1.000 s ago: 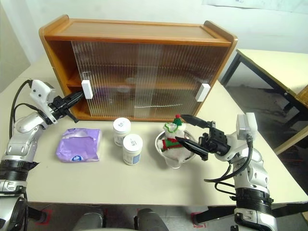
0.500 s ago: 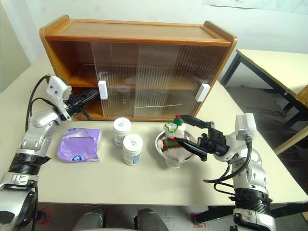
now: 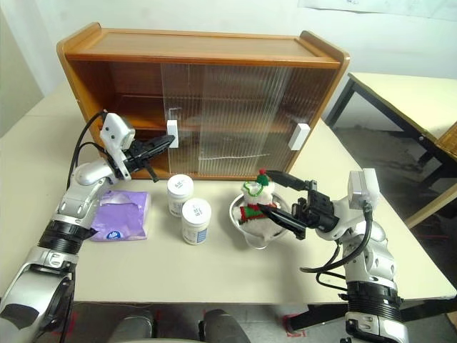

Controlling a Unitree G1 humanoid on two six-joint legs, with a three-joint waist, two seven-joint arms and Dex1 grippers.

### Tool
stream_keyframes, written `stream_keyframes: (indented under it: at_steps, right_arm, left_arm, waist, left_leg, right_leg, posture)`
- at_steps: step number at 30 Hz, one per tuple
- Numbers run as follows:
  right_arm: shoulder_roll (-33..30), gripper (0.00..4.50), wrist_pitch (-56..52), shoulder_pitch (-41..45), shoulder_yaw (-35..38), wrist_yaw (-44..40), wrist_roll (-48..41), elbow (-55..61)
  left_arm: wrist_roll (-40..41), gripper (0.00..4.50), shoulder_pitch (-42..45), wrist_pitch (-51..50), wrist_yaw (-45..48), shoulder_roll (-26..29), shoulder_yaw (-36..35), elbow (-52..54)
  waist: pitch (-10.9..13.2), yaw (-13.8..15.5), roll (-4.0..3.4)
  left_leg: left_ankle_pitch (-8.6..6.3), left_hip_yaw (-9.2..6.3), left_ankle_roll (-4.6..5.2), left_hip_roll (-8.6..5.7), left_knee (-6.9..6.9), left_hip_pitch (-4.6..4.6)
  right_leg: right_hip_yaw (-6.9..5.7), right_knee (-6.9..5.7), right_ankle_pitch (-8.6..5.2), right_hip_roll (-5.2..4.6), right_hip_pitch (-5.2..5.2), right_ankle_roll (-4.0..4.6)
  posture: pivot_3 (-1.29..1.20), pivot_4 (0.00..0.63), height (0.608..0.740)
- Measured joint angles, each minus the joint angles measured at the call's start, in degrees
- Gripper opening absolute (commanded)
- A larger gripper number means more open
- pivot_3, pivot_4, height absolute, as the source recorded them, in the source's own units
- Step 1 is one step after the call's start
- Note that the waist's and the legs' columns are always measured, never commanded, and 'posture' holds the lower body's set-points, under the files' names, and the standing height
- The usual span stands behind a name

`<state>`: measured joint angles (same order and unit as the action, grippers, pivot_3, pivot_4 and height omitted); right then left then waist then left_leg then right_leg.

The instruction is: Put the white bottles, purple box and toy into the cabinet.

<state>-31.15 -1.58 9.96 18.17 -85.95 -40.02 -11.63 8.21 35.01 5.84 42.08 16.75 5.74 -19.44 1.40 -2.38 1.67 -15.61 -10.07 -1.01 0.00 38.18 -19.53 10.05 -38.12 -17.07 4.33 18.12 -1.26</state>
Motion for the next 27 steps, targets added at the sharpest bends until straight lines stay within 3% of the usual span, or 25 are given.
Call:
stream_keyframes:
  at_steps: [12,27]
  right_arm:
    - [1.27,4.5,-0.72,-0.16,0.6,2.99,-2.16,2.04]
    - [1.44,4.5,-0.6,-0.45,0.15,2.98,-1.85,1.99]
  left_arm:
    - [-0.26,0.02,2.18,1.0,0.94,-1.21,0.24,-2.56]
    - [3.4,0.02,-6.43,-2.34,-0.29,5.45,-5.86,7.58]
  waist:
    - [0.0,-1.18,0.0]
    - [0.0,-1.81,-0.01]
  left_leg:
    - [0.0,0.01,0.03,-0.01,0.06,-0.02]
    - [-0.01,0.0,0.04,-0.01,0.05,-0.03]
  right_leg:
    - [0.01,0.01,-0.04,0.0,-0.01,-0.17]
    - [0.01,0.01,-0.03,0.0,0.02,-0.12]
  posture:
    - [-0.13,0.0,0.74]
    - [-0.11,0.0,0.74]
